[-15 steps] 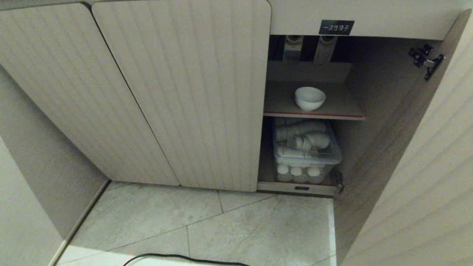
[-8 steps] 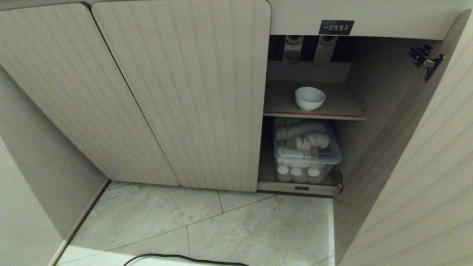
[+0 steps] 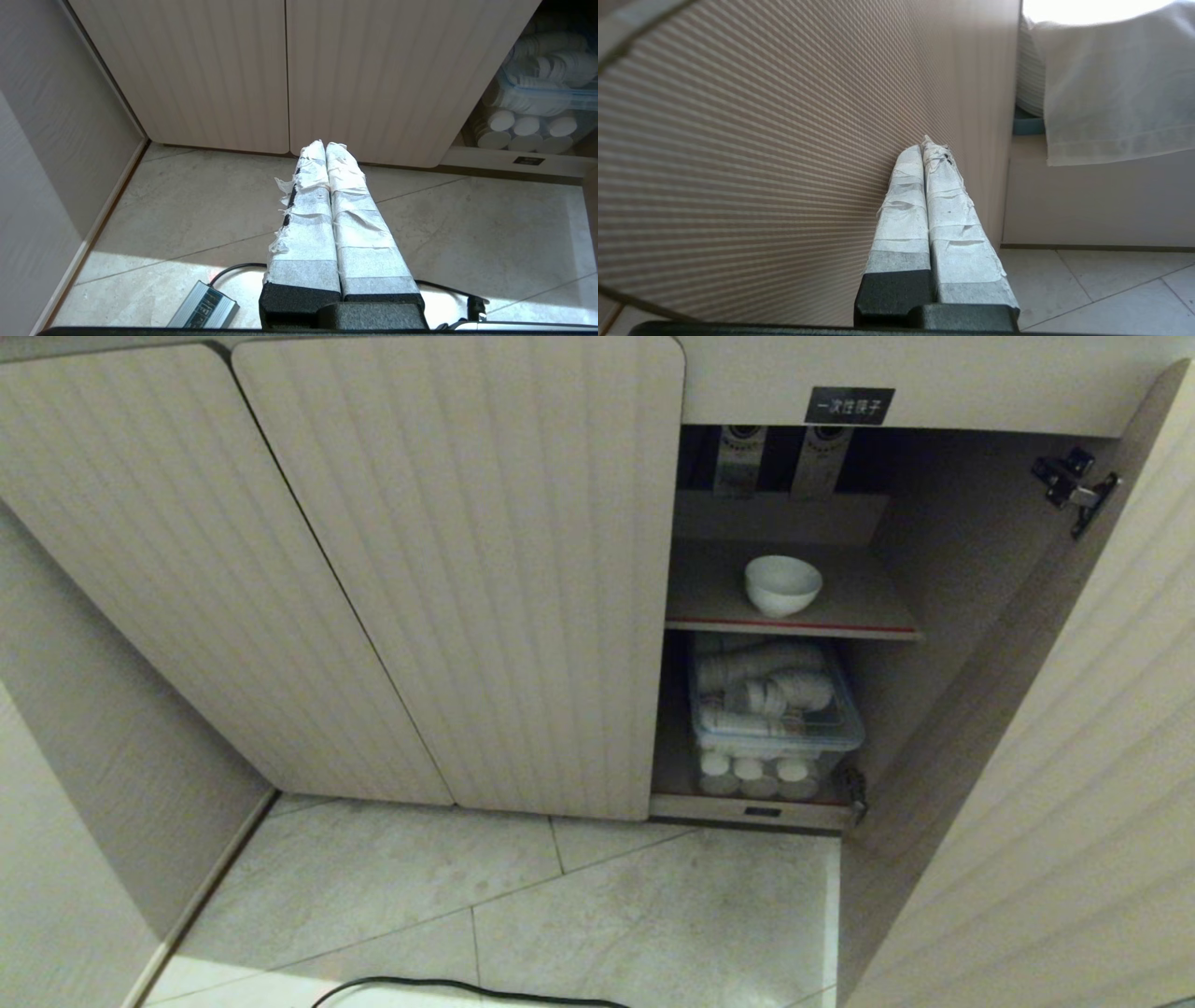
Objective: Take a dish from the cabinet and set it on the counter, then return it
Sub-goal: Close the cabinet door
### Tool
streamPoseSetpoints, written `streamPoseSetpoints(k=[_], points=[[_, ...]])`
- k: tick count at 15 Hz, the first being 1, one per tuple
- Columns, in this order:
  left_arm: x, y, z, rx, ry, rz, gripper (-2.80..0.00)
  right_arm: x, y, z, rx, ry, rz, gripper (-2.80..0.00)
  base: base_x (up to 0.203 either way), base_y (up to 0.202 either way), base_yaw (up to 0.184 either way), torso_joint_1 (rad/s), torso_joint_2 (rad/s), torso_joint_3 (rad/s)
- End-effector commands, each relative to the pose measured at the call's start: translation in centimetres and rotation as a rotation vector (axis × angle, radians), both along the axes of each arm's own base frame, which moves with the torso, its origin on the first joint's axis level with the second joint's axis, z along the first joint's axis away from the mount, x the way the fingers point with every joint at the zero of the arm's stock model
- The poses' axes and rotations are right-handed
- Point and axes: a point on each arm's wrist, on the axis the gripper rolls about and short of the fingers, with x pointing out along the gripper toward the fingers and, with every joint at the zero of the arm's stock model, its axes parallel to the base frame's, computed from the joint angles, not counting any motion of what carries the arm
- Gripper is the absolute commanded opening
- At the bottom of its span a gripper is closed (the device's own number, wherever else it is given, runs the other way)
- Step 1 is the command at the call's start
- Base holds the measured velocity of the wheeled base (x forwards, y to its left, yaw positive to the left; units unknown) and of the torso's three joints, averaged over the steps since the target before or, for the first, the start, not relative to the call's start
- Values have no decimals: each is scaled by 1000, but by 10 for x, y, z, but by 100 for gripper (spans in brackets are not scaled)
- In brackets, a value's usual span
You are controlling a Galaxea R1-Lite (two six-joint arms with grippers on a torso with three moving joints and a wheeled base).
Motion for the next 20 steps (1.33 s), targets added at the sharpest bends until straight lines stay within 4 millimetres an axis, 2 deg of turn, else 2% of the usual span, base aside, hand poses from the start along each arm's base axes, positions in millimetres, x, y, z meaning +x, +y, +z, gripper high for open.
streamPoseSetpoints(k=[1,8,14,20], points=[[0,0,0,-1,-1,1,-280,10,4,-1,-5,39,-3,-280,0,0,0,0,0,0],[0,0,0,-1,-1,1,-280,26,13,6,-26,76,43,-280,0,0,0,0,0,0],[0,0,0,-1,-2,0,-280,27,15,14,-12,40,143,-280,0,0,0,0,0,0],[0,0,0,-1,-1,1,-280,36,21,13,-27,70,189,-280,0,0,0,0,0,0]])
